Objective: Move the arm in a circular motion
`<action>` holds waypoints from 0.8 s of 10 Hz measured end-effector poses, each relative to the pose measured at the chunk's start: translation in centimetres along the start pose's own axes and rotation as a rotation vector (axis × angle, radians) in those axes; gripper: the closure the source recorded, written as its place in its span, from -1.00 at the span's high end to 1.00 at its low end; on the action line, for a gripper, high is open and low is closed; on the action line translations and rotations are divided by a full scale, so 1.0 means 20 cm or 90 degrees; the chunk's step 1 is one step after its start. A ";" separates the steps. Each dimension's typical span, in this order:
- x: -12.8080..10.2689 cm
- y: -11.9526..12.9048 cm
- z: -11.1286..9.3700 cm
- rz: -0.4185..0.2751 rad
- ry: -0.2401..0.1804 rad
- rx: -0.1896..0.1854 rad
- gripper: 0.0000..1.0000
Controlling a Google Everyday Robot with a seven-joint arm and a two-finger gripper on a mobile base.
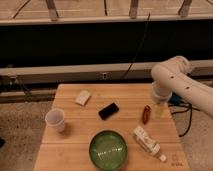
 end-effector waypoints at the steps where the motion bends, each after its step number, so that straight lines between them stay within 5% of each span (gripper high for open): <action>1: -0.04 -0.03 0.00 -0.005 0.002 0.001 0.60; 5: -0.08 -0.04 0.00 -0.028 0.006 -0.001 0.60; 8: -0.11 0.08 -0.02 -0.033 -0.001 -0.002 0.60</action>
